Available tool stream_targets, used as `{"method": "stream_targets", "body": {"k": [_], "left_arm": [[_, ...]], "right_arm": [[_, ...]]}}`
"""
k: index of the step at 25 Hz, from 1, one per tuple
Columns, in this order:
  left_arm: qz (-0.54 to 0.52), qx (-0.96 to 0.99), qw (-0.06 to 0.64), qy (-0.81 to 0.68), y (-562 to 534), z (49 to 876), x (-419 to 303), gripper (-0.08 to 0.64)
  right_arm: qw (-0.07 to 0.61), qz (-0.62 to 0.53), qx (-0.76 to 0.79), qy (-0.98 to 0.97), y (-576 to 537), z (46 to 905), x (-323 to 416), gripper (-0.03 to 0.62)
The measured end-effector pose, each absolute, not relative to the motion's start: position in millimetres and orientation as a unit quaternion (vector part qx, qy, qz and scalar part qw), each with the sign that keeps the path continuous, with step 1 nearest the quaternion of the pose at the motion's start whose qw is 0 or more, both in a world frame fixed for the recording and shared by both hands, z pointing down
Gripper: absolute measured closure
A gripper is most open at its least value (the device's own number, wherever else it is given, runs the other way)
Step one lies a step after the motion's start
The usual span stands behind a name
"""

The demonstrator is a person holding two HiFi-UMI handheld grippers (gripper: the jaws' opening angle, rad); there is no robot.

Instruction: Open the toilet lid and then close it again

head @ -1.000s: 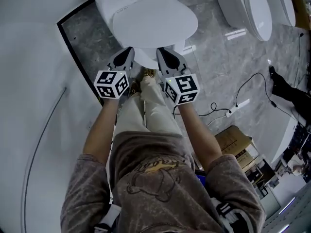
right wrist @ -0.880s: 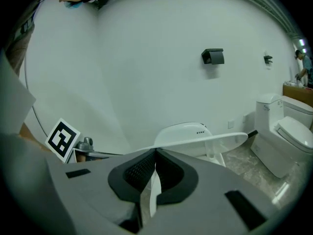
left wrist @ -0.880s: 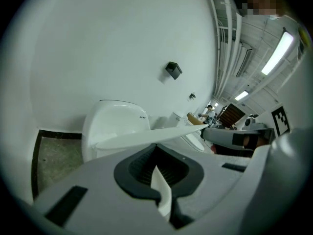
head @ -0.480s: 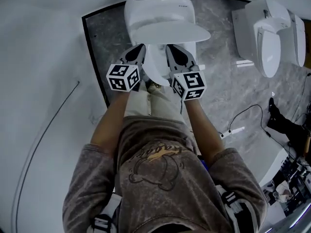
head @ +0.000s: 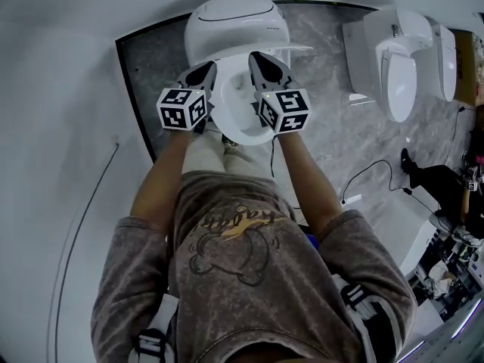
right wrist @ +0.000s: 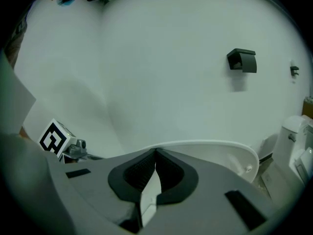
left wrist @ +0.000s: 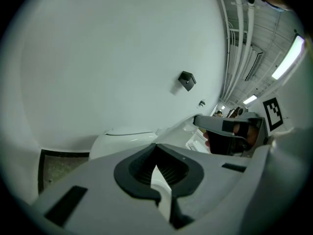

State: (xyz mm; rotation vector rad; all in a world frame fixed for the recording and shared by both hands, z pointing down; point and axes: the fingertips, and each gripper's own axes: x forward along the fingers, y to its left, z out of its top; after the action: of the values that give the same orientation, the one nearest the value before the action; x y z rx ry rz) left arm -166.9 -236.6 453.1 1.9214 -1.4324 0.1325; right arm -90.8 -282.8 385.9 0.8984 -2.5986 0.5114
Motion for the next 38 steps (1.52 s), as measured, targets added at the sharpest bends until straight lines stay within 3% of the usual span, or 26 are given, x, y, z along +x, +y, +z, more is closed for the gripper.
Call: {"method": "stream_targets", "body": {"k": [9, 27, 30, 32, 38], "left_arm": [[0.051, 0.748, 0.363, -0.553, -274, 448, -187, 0.552], [0.070, 0.758, 0.295, -0.578, -300, 399, -209, 0.546], [0.071, 0.762, 0.294, -0.573, -302, 398, -207, 0.421], [0.072, 0.766, 0.291, -0.569, -306, 399, -207, 0.380], [0.084, 0.772, 0.300, -0.554, -324, 416, -206, 0.345]], "right_arm": [[0.167, 0.200, 0.340, -0.904, -322, 388, -110, 0.566], [0.148, 0.192, 0.330, -0.912, -328, 359, -107, 0.566], [0.145, 0.195, 0.329, -0.913, -328, 357, -107, 0.566], [0.146, 0.195, 0.329, -0.913, -329, 358, -106, 0.566], [0.148, 0.196, 0.337, -0.909, -329, 353, -98, 0.566]]}}
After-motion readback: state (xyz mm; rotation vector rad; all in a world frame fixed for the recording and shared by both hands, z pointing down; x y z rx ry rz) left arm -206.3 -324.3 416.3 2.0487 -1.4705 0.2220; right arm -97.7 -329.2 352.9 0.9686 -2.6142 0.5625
